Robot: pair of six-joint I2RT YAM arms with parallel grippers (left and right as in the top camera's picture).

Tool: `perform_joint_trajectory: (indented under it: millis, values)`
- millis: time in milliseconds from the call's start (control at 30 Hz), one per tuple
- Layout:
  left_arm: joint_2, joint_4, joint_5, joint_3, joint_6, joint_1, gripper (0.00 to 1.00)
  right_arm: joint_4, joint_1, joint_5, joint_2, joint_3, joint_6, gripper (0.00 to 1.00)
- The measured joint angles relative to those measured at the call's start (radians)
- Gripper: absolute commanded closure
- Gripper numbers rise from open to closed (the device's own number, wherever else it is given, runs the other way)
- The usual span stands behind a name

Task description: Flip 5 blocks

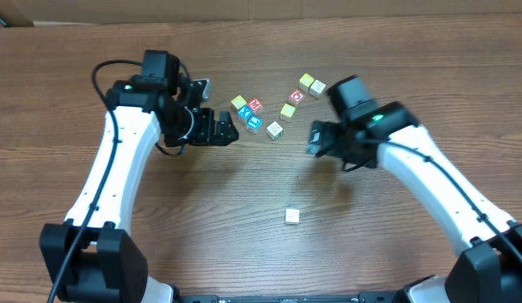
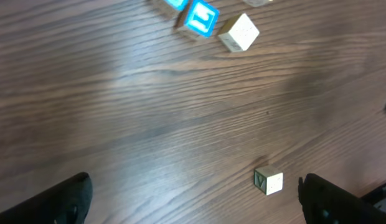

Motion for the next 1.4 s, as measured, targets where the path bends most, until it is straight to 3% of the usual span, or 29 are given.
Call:
perform_joint_trajectory:
  millis: [200, 367, 533, 733, 767, 867, 933, 1200, 1400]
  values:
    - [0.093, 0.138, -0.076, 0.003, 0.021, -0.179, 0.11, -0.007, -0.196, -0.123, 0.0, 0.0, -0.071, 0.0]
    - [0.218, 0.253, -0.188, 0.007, 0.013, -0.299, 0.09, -0.028, -0.229, -0.172, 0.0, 0.0, -0.117, 0.0]
    - [0.352, 0.272, -0.279, 0.079, 0.005, -0.341, 0.17, -0.044, -0.229, -0.197, 0.0, 0.0, -0.144, 0.0]
    - [0.454, 0.269, -0.324, 0.207, 0.053, -0.34, 0.18, -0.059, -0.229, -0.206, 0.0, 0.0, -0.153, 0.0]
    - [0.464, 0.27, -0.327, 0.226, 0.07, -0.34, 0.2, -0.059, -0.229, -0.206, 0.0, 0.0, -0.154, 0.0]
    - [0.473, 0.276, -0.33, 0.249, 0.109, -0.34, 0.47, -0.06, -0.229, -0.206, 0.0, 0.0, -0.156, 0.0]
    - [0.474, 0.275, -0.33, 0.255, 0.137, -0.341, 0.53, -0.06, -0.229, -0.206, 0.0, 0.0, -0.158, 0.0]
    - [0.475, 0.272, -0.292, 0.255, 0.214, -0.341, 0.42, -0.061, -0.229, -0.206, 0.0, 0.0, -0.162, 0.0]
    - [0.49, 0.273, -0.261, 0.256, 0.24, -0.341, 0.44, -0.077, -0.229, -0.206, 0.0, 0.0, -0.162, 0.0]
